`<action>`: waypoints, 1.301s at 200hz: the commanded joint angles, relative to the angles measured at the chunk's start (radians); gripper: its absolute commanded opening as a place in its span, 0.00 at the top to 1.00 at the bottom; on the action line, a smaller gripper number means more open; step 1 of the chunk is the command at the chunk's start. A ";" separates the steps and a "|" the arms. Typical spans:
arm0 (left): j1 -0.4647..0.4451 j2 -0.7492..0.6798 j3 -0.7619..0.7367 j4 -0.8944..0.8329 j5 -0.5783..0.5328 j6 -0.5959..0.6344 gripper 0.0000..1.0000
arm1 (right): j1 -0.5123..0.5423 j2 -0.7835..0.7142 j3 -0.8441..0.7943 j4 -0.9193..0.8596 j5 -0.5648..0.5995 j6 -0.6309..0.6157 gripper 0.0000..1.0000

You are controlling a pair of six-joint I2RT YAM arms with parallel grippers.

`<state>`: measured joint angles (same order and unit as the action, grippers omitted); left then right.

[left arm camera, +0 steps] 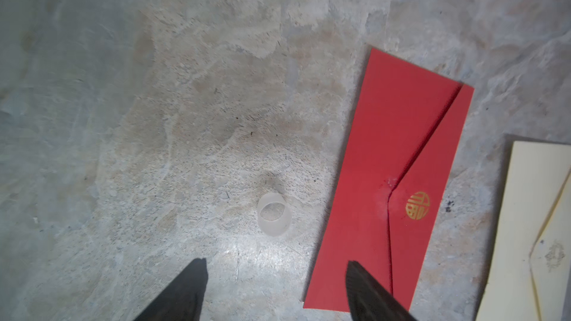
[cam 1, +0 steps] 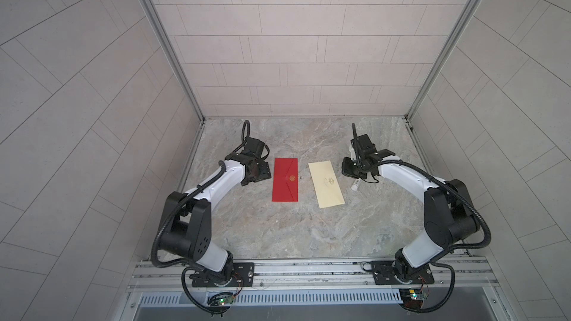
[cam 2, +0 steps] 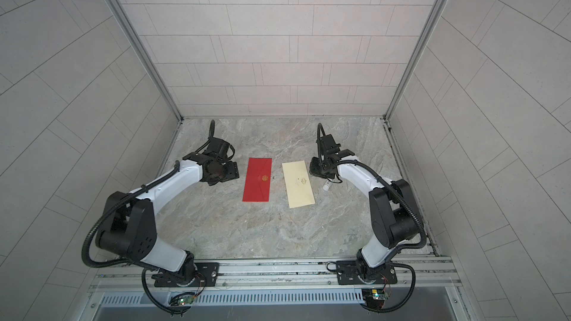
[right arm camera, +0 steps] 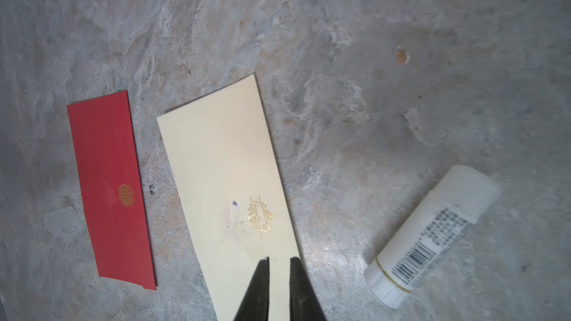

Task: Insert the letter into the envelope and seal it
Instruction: 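Raise both grippers away from the sealed cream envelope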

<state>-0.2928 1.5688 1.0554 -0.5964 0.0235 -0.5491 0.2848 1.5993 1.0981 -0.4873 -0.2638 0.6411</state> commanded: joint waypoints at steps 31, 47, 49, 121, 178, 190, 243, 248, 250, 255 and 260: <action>0.007 0.091 0.022 0.024 0.004 0.015 0.25 | -0.061 -0.065 -0.028 -0.068 0.040 0.000 0.82; 0.006 0.089 0.016 0.042 0.023 0.015 0.25 | -0.085 -0.057 -0.034 -0.091 0.046 0.003 0.79; 0.004 0.087 0.015 0.046 0.024 0.014 0.25 | -0.086 -0.055 -0.032 -0.096 0.047 0.002 0.79; -0.050 -0.030 0.038 0.075 0.083 -0.012 0.18 | -0.133 0.128 0.034 -0.155 0.051 -0.017 0.70; -0.094 -0.036 0.061 0.099 0.141 -0.033 0.12 | -0.133 0.179 0.003 -0.138 0.052 0.026 0.69; -0.098 -0.028 0.071 0.105 0.162 -0.042 0.12 | -0.132 0.184 -0.009 -0.132 0.051 0.026 0.69; -0.101 0.016 0.109 0.217 0.334 -0.159 0.10 | -0.111 0.170 -0.063 -0.134 0.056 0.019 0.69; -0.103 0.021 0.112 0.228 0.346 -0.169 0.09 | -0.109 0.168 -0.069 -0.135 0.061 0.017 0.69; -0.103 0.022 0.114 0.234 0.350 -0.170 0.09 | -0.107 0.168 -0.071 -0.135 0.062 0.017 0.69; -0.103 0.027 0.116 0.245 0.359 -0.171 0.08 | -0.105 0.169 -0.075 -0.135 0.064 0.017 0.68; -0.105 0.031 0.121 0.254 0.364 -0.170 0.07 | -0.103 0.170 -0.080 -0.136 0.066 0.018 0.68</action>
<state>-0.3897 1.5738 1.1423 -0.4168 0.3119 -0.6643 0.1677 1.7550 1.0740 -0.5598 -0.2352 0.6552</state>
